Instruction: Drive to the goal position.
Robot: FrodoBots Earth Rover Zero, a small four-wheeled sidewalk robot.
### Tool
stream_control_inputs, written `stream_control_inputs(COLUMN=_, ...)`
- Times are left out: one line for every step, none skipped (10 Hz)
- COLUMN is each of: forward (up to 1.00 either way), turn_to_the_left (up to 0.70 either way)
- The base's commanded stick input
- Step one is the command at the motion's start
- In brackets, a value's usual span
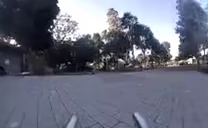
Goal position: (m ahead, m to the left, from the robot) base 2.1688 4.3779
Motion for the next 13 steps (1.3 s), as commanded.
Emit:
stream_control_inputs(forward=1.00, turn_to_the_left=0.00)
stream_control_inputs(forward=1.00, turn_to_the_left=0.00)
stream_control_inputs(forward=1.00, turn_to_the_left=0.00)
stream_control_inputs(forward=1.00, turn_to_the_left=0.00)
stream_control_inputs(forward=1.00, turn_to_the_left=0.00)
stream_control_inputs(forward=1.00, turn_to_the_left=0.00)
stream_control_inputs(forward=1.00, turn_to_the_left=0.00)
stream_control_inputs(forward=1.00, turn_to_the_left=0.00)
stream_control_inputs(forward=1.00, turn_to_the_left=0.00)
stream_control_inputs(forward=1.00, turn_to_the_left=0.00)
stream_control_inputs(forward=1.00, turn_to_the_left=0.00)
stream_control_inputs(forward=1.00, turn_to_the_left=0.00)
stream_control_inputs(forward=1.00, turn_to_the_left=0.00)
